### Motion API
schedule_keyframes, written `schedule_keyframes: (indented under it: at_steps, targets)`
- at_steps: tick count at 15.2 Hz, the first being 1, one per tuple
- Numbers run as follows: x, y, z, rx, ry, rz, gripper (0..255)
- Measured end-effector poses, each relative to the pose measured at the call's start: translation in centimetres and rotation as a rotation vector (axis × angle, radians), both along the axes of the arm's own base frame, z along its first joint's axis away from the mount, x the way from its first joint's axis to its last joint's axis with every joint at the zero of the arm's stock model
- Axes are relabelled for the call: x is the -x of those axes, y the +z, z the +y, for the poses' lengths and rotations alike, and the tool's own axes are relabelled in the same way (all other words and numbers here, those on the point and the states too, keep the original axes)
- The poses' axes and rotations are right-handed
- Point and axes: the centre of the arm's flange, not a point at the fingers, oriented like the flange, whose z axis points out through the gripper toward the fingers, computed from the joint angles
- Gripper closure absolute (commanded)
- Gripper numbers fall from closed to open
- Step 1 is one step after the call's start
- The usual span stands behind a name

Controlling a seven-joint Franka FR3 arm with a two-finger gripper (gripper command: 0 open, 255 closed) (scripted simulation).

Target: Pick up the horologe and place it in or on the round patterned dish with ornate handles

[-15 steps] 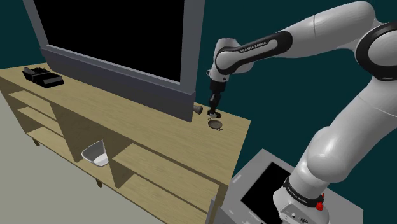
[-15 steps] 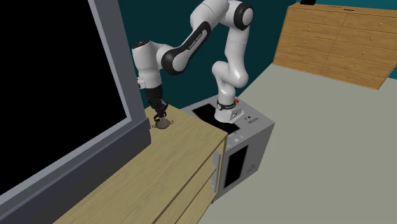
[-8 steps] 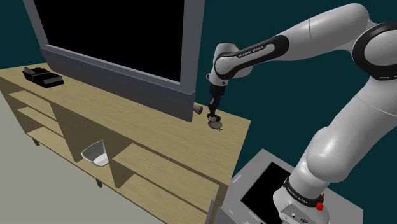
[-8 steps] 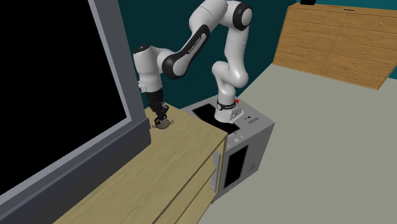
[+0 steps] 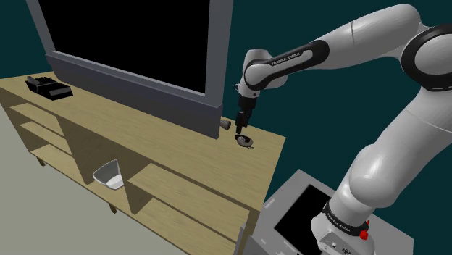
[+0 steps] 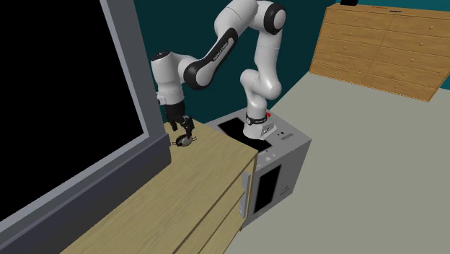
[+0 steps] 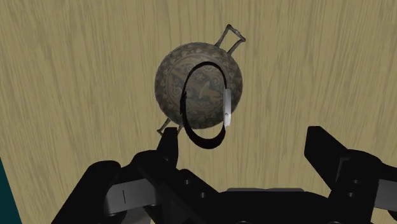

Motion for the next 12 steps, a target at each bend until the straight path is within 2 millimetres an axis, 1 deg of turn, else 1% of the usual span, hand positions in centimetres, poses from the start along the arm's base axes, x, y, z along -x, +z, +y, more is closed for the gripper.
schedule_keyframes:
  at_steps: [1, 2, 3, 5, 6, 8, 12]
  targets:
    - [0.0, 0.0, 0.0, 0.000, 0.000, 0.000, 0]
    - [0.0, 0.6, -0.2, 0.000, 0.000, 0.000, 0]
    - [-0.2, 1.4, -0.1, 0.000, 0.000, -0.001, 0]
    - [-0.4, 3.7, -0.2, 0.000, 0.000, -0.002, 0]
    - [-0.3, 4.4, -0.3, 0.000, 0.000, -0.001, 0]
    - [-0.3, 4.8, -0.5, 0.000, 0.000, -0.001, 0]
    - [-0.2, 5.0, -0.5, 0.000, 0.000, 0.000, 0]
